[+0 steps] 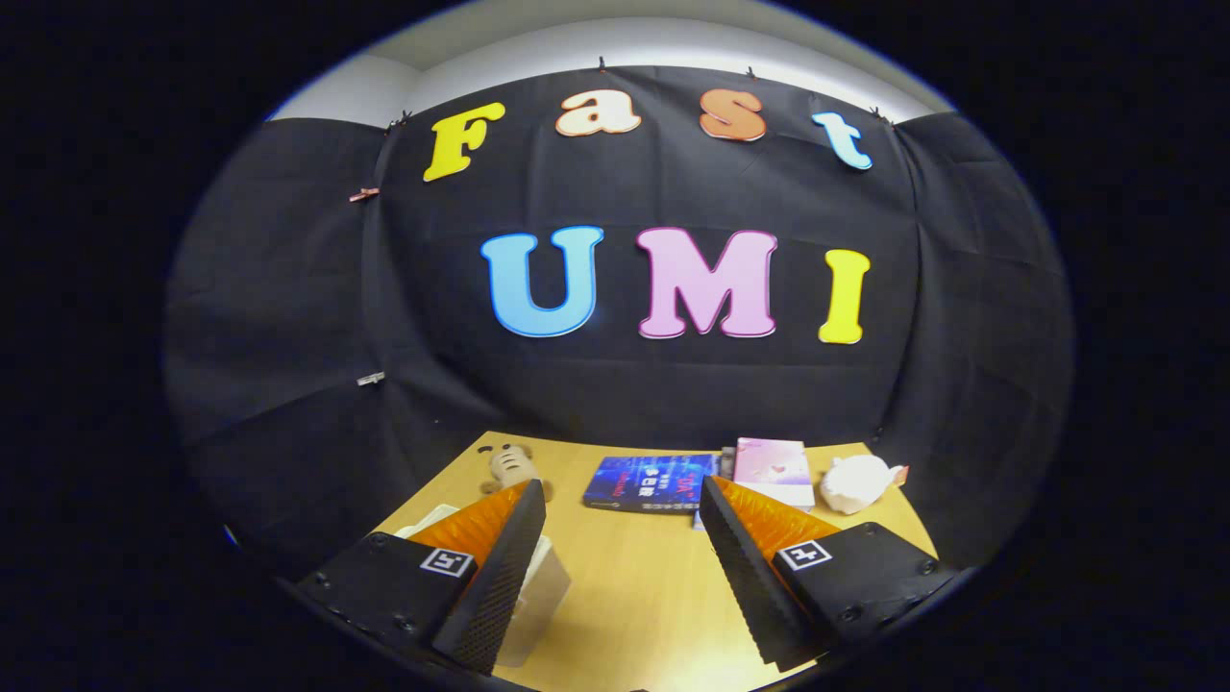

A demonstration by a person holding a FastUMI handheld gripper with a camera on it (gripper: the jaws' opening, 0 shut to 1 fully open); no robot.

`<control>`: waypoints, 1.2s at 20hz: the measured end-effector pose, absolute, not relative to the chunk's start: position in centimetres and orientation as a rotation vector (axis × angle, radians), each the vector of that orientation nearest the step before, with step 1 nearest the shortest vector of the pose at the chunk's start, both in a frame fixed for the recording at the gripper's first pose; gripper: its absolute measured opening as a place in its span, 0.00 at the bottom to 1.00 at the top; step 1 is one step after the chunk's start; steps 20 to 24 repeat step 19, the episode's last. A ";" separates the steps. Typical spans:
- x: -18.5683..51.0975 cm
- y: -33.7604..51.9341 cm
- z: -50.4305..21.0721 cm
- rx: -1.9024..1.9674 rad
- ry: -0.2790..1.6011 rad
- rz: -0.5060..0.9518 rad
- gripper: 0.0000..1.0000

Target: Open the storage box then place both shoes into the box .Put the left shoe in first, then the right shoe, with the right side of both shoes facing outward in a uniform manner.

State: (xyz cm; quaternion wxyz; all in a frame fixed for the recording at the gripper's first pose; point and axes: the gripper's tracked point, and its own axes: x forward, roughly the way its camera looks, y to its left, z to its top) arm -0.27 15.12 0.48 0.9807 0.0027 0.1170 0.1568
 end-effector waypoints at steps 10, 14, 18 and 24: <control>1.6 6.0 0.0 0.018 0.233 0.227 0.98; 2.4 5.5 -0.5 -0.010 0.228 0.249 0.98; 2.4 5.3 -1.0 -0.003 0.240 0.256 0.98; 2.4 5.1 -1.2 -0.006 0.244 0.256 0.98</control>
